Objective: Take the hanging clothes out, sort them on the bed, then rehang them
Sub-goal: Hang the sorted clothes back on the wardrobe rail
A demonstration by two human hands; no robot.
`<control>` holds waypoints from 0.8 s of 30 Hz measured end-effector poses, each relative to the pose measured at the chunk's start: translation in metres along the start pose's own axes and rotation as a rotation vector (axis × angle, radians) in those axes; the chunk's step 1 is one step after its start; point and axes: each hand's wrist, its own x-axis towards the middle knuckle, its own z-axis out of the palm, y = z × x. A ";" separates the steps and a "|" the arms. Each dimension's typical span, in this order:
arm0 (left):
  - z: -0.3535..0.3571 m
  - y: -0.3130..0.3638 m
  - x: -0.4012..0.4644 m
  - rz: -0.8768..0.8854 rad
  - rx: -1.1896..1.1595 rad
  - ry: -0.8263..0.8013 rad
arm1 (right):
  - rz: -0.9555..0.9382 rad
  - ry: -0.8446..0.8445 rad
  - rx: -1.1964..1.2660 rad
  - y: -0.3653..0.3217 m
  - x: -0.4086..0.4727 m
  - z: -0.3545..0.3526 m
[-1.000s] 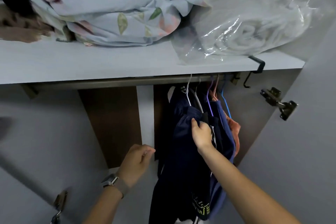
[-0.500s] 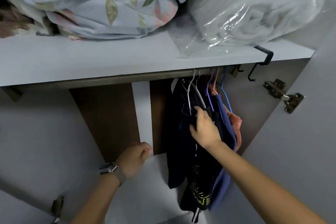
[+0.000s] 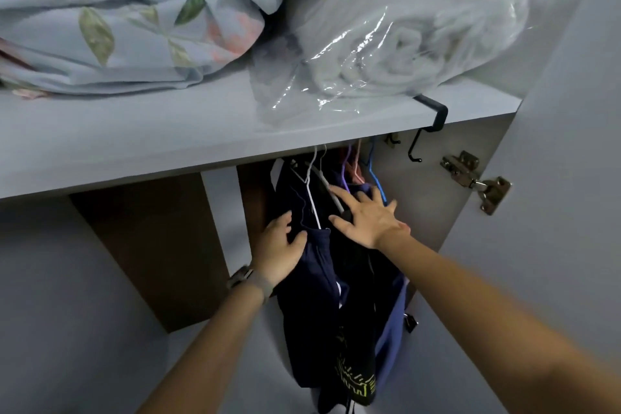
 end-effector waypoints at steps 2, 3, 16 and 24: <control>0.019 0.013 0.030 -0.083 -0.006 -0.066 | 0.021 -0.023 0.080 0.001 0.000 0.003; 0.030 0.019 0.043 -0.123 0.005 -0.097 | 0.042 -0.024 0.117 0.004 0.001 0.004; 0.127 0.050 0.102 -0.030 0.313 -0.235 | 0.305 0.018 0.071 0.047 0.029 0.004; 0.107 0.029 0.081 0.101 0.240 -0.268 | 0.324 0.046 0.008 0.037 0.014 0.008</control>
